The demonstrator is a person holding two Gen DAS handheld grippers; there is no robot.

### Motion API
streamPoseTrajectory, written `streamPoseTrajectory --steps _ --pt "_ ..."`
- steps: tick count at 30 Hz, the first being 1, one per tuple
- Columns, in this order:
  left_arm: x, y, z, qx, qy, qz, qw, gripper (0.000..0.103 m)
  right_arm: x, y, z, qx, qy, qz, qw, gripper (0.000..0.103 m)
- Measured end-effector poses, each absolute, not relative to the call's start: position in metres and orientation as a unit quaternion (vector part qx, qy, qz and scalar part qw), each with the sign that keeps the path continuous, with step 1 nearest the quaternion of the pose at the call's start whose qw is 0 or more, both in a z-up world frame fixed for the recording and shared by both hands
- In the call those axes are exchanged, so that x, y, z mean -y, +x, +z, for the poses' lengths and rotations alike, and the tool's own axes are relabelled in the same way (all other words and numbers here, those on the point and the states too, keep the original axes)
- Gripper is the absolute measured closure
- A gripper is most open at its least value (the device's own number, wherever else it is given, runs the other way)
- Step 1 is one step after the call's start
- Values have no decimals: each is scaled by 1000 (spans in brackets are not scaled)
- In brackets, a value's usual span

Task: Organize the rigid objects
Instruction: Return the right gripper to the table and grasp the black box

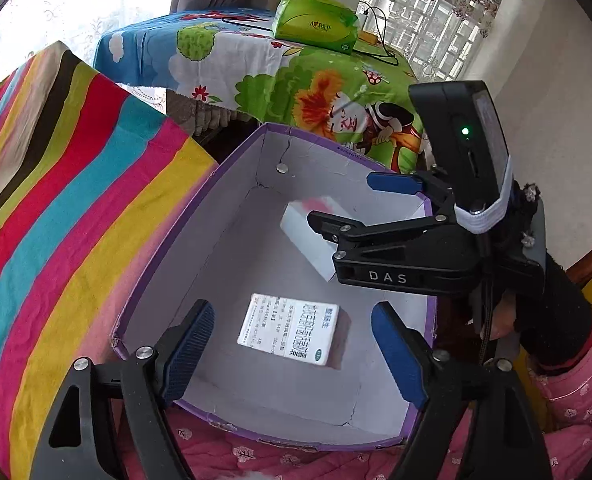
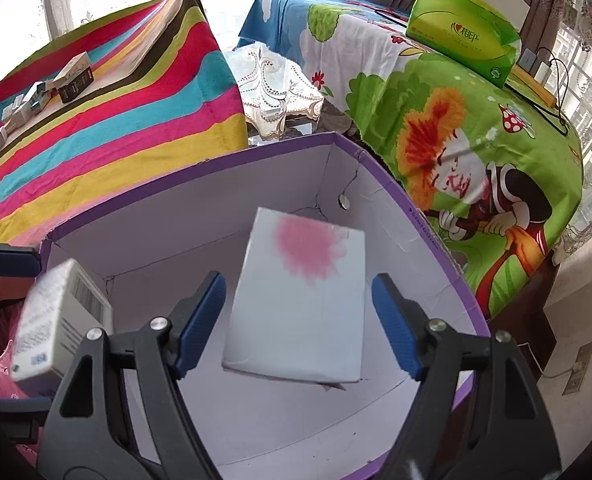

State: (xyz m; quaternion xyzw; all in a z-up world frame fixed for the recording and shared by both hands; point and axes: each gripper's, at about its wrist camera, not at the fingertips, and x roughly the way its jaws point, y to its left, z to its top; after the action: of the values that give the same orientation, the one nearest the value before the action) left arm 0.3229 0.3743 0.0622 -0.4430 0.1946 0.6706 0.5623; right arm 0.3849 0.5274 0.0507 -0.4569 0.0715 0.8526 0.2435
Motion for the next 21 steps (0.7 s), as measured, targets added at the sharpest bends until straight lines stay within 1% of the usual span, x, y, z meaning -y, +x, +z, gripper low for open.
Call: streamPoseTrajectory --steps 1,2,6,10,16,21 --pt "-368 316 63 -183 -443 679 557 21 -528 385 52 -78 -455 853 243 18" --pt "-360 307 64 -173 -441 690 547 21 -528 385 53 -83 -451 855 241 17" --pt "-322 263 67 -155 -425 756 472 20 -515 374 62 -84 -434 868 228 16" --pt "-269 216 68 -139 -392 833 366 20 -496 353 65 -82 -437 874 197 16" --pt "-169 130 35 -108 -411 889 171 20 -446 314 57 -51 -453 881 125 16" --pt "-96 81 20 -85 -406 908 66 20 -404 265 56 -11 -461 884 69 16"
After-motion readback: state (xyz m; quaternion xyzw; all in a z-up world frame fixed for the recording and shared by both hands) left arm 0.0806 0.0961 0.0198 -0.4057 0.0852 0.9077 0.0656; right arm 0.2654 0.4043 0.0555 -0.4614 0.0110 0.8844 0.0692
